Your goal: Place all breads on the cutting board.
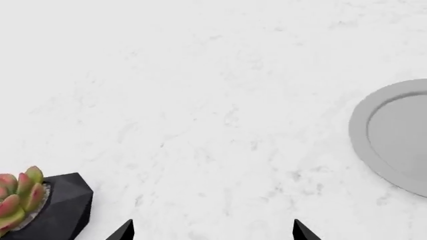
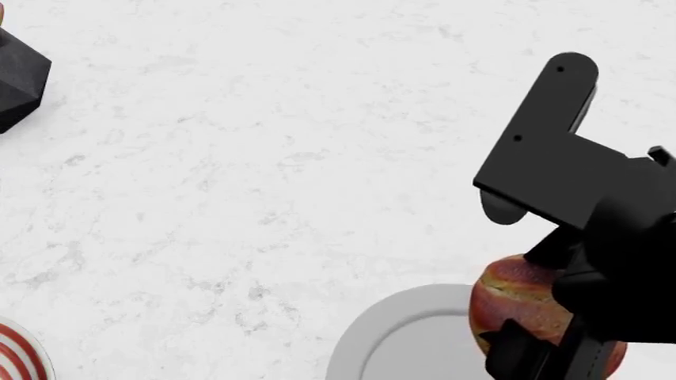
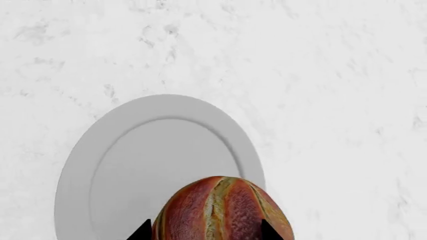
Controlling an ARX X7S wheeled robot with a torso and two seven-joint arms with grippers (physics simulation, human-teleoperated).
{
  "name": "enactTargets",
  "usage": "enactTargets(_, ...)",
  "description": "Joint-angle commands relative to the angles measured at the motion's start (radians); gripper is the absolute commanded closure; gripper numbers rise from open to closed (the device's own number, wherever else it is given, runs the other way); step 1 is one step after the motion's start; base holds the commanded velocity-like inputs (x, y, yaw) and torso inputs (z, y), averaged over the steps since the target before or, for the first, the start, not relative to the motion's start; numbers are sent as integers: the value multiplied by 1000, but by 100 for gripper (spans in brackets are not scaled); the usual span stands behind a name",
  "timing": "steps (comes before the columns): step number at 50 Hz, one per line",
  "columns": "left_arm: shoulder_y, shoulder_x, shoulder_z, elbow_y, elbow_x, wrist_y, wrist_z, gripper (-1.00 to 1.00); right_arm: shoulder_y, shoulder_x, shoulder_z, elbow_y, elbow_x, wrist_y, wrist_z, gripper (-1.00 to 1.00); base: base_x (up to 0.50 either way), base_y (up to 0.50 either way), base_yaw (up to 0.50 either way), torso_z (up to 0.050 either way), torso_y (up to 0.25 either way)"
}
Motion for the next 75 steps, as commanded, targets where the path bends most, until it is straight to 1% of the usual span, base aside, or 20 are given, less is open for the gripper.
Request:
enactTargets(1, -165, -11, 314, -48, 508, 41, 685, -100, 11, 5, -4, 9, -29, -13, -21, 100, 0, 0, 0, 0, 0)
enactTargets(3, -201, 1, 351, -78, 542, 40, 748, -100, 8, 5, -2, 9, -25, -16, -18, 100, 0, -1, 0, 0, 0)
enactTargets(4, -222, 4, 389, -73, 566, 39, 796, -100, 7, 5, -2, 8, -24, -17, -16, 100, 0, 0, 0, 0, 0)
enactTargets(6, -239, 2, 418, -50, 568, 31, 845, -100, 5, 7, -5, 7, -28, -19, -18, 100, 0, 0, 0, 0, 0)
enactTargets(9, -244, 1, 425, -46, 546, 16, 875, -100, 7, 5, -7, 6, -32, -19, -18, 100, 0, 0, 0, 0, 0)
enactTargets(12, -236, -30, 455, 0, 540, 14, 906, -100, 5, 11, -3, -7, -19, -16, -9, 100, 0, 0, 0, 0, 0)
enactTargets(15, -233, -42, 457, 15, 521, 4, 911, -100, 0, 15, -7, -9, -22, -17, -7, 100, 0, 0, -1, 0, 0)
enactTargets(21, -255, -73, 509, 94, 507, -29, 970, -100, -3, 9, -4, -5, -14, -17, 4, 100, 0, 0, 0, 0, 0)
enactTargets(29, -247, -114, 556, 184, 496, -44, 961, -100, -12, 12, 0, -7, 1, -19, 17, 100, 0, 0, 0, 0, 0)
enactTargets(32, -240, -122, 630, 217, 561, -42, 960, -100, -9, 10, 0, -4, 3, -17, 17, 100, 0, 0, 0, 0, 0)
enactTargets(42, -215, -131, 620, 221, 511, -37, 913, -100, -5, 12, 2, -5, 10, -13, 18, 100, 0, 0, 0, 0, 0)
enactTargets(43, -211, -142, 677, 263, 560, -29, 929, -100, -5, 11, 2, -2, 7, -19, 14, 100, 0, 0, 0, 0, 0)
enactTargets(46, -202, -147, 707, 261, 591, -10, 937, -100, -17, 9, -5, -3, -1, -28, 16, 100, 0, 0, 0, 0, 0)
enactTargets(55, -183, -153, 728, 254, 600, -5, 916, -100, -21, 0, -13, 7, -17, -38, 9, 100, 0, 0, 0, 0, 0)
enactTargets(61, -154, -149, 717, 244, 575, 7, 885, -100, -27, -1, -13, 9, -13, -41, 11, 100, 0, 0, 0, 0, 0)
enactTargets(63, -138, -147, 730, 240, 589, 19, 875, -100, -25, -1, -14, 9, -14, -41, 8, 100, 0, 0, 0, 0, 0)
enactTargets(66, -89, -144, 694, 216, 540, 40, 813, -100, -27, -2, -14, 13, -17, -47, 4, 100, 0, 0, 0, 0, 0)
enactTargets(71, -46, -140, 708, 206, 539, 69, 797, -100, -30, -5, -13, 8, -3, -45, 5, 100, 0, 0, 0, 0, 0)
enactTargets(72, -24, -130, 696, 181, 520, 73, 772, -100, -32, -7, -12, 11, -3, -47, 7, 100, 0, 0, 0, 0, 0)
enactTargets(75, 1, -129, 718, 178, 542, 94, 771, -100, -39, -12, -5, 8, 21, -46, 23, 100, 0, -1, 0, 0, 0)
